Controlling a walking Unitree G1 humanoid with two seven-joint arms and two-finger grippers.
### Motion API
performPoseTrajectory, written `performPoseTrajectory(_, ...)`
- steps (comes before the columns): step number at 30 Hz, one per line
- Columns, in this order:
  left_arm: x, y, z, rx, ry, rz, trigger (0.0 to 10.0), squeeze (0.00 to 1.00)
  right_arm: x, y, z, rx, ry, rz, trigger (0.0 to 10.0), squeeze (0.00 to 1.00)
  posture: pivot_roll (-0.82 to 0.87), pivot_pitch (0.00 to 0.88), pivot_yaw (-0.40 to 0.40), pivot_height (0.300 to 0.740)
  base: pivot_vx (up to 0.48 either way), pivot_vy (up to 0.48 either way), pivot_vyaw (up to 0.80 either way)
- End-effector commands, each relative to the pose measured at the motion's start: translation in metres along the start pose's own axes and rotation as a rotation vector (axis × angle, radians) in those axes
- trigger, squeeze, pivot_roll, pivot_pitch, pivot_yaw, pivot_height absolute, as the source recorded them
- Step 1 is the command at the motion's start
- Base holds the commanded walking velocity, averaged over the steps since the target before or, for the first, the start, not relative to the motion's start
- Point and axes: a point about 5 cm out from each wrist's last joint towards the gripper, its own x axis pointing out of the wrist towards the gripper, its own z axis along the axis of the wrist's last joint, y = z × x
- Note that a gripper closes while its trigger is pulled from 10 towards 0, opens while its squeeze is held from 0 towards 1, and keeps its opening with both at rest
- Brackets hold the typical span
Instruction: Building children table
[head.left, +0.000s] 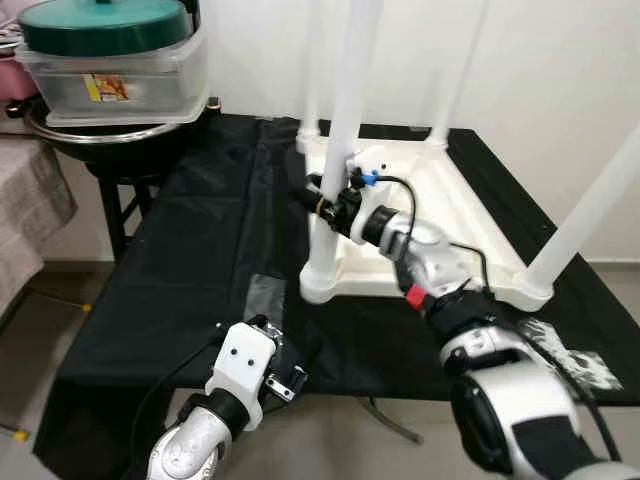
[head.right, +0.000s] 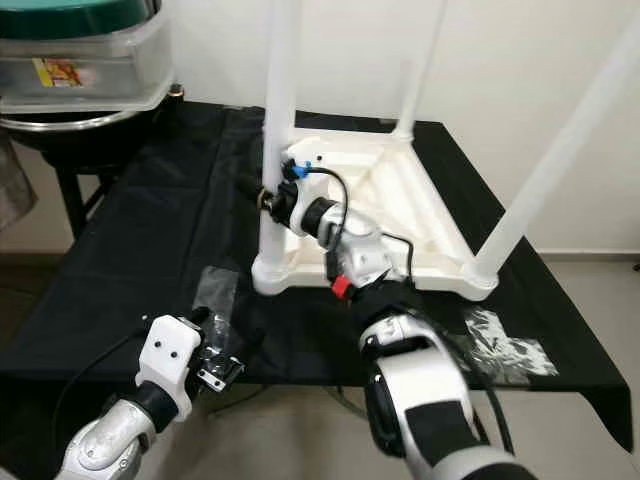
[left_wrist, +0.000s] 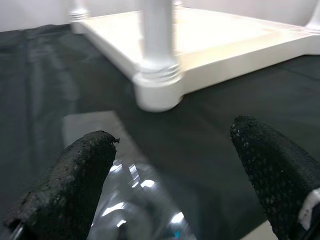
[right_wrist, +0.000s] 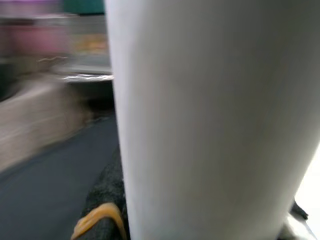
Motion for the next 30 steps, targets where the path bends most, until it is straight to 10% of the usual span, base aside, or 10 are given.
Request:
performPoseTrajectory(1, 0.000, -0.002, -0.002, -0.002, 0.007, -0.012, 10.0, 0.00, -0.009, -0.020, -0.007, -0.030, 0.036, -0.182, 0.0, 0.00, 0.08, 0.059, -0.095, 0.740, 0.000, 0.000, 0.00)
performPoseTrajectory(2, 0.000, -0.002, -0.003, 0.001, 0.008, -0.016, 10.0, 0.00, -0.024, -0.021, -0.005, 0.025, -0.019, -0.412, 0.0, 0.00, 0.07, 0.059, -0.092, 0.740, 0.000, 0.000, 0.00)
performPoseTrajectory(4, 0.000, -0.002, -0.003, 0.002, 0.008, -0.017, 10.0, 0.00, -0.029, -0.021, -0.003, 0.041, -0.040, -0.486, 0.0, 0.00, 0.07, 0.059, -0.092, 0.740, 0.000, 0.000, 0.00)
performPoseTrajectory(11, 0.000, -0.002, -0.003, 0.005, 0.010, -0.020, 10.0, 0.00, -0.034, 0.006, -0.006, 0.128, -0.041, -0.517, 0.0, 0.00, 0.08, 0.060, -0.096, 0.740, 0.000, 0.000, 0.00)
performPoseTrajectory(12, 0.000, -0.002, -0.003, 0.005, 0.010, -0.020, 10.0, 0.00, -0.035, 0.013, -0.005, 0.145, -0.048, -0.511, 10.0, 0.00, 0.08, 0.060, -0.096, 0.740, 0.000, 0.000, 0.00)
performPoseTrajectory(14, 0.000, -0.002, -0.003, 0.004, 0.010, -0.019, 10.0, 0.00, -0.037, 0.014, -0.002, 0.114, -0.070, -0.503, 10.0, 0.00, 0.08, 0.063, -0.093, 0.740, 0.000, 0.000, 0.00)
performPoseTrajectory(15, 0.001, -0.002, -0.004, 0.004, 0.013, -0.020, 10.0, 0.00, -0.043, 0.010, -0.002, 0.072, -0.117, -0.473, 10.0, 1.00, 0.07, 0.066, -0.094, 0.740, 0.000, 0.000, 0.00)
performPoseTrajectory(22, 0.001, -0.002, -0.004, 0.004, 0.014, -0.022, 10.0, 0.00, -0.047, -0.001, -0.007, 0.046, -0.116, -0.474, 10.0, 1.00, 0.07, 0.066, -0.094, 0.740, 0.000, 0.000, 0.00)
performPoseTrajectory(23, 0.001, -0.002, -0.004, 0.004, 0.013, -0.021, 10.0, 0.00, -0.044, -0.007, -0.009, 0.005, -0.118, -0.376, 10.0, 0.00, 0.08, 0.066, -0.094, 0.740, 0.000, 0.000, 0.00)
performPoseTrajectory(30, 0.002, -0.001, -0.005, 0.007, 0.013, -0.017, 10.0, 0.00, -0.046, -0.028, -0.016, 0.045, -0.030, 0.216, 10.0, 0.00, 0.07, 0.068, -0.091, 0.740, 0.000, 0.000, 0.00)
